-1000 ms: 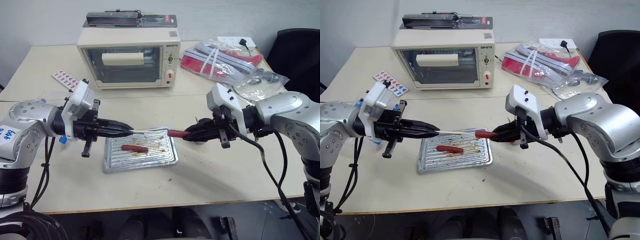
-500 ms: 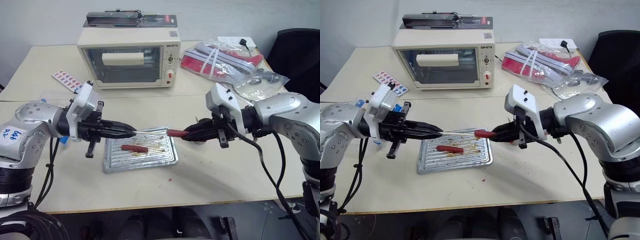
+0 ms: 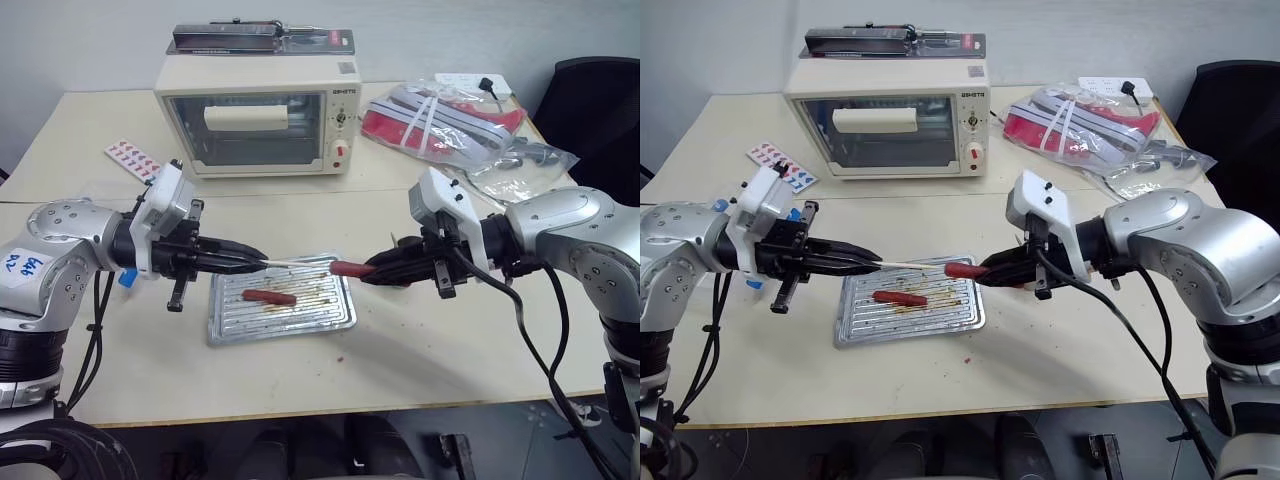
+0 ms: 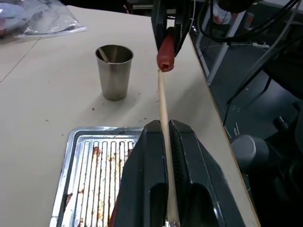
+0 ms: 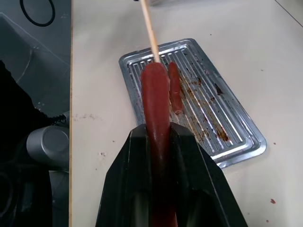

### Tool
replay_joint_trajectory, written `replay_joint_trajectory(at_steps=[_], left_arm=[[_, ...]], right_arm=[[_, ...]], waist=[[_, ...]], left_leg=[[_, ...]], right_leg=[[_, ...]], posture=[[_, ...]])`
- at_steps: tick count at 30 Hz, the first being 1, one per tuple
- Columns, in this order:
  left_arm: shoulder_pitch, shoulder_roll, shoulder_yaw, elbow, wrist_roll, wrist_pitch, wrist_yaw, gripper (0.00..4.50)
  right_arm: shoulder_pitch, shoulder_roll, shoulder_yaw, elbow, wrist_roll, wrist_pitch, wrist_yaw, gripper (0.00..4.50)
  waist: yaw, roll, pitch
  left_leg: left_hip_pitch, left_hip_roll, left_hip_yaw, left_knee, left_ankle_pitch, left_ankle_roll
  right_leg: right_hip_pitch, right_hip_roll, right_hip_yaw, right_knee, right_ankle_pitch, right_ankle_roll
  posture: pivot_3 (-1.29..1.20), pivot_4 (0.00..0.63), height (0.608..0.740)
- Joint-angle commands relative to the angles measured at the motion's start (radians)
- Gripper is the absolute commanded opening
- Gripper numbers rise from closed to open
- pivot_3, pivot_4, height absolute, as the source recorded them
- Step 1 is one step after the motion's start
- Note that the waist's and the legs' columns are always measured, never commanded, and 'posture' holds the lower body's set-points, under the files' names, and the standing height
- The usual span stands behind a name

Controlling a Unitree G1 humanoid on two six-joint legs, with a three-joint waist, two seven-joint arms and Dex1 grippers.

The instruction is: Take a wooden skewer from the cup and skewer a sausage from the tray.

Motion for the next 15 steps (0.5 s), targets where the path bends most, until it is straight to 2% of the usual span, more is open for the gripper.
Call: replay_joint_trajectory(at_steps=[1,15], left_arm=[[-0.027,0.005,0.02,-0.019,-0.002,-0.011,0.003,0.0],[-0.033,0.007,0.026,-0.012,-0.003,-0.009,-0.008,0.0]], right_arm=[[-0.005,-0.014,-0.044,-0.034,0.021,-0.009,-0.001,0.3],[0.017,-0.027,-0.028,-0.002,-0.019,-0.043,0.001,0.3]], waist=[[0.0,0.0,0.0],[0.0,0.0,0.0]], left_leg=[[0.0,0.0,0.0,0.0,0.0,0.0],[0.0,0.0,0.0,0.0,0.0,0.0]], right_leg=[[0.0,0.0,0.0,0.0,0.0,0.0],[0.0,0.0,0.0,0.0,0.0,0.0]], posture=[[0.0,0.15,0.74],[0.0,0.15,0.74]])
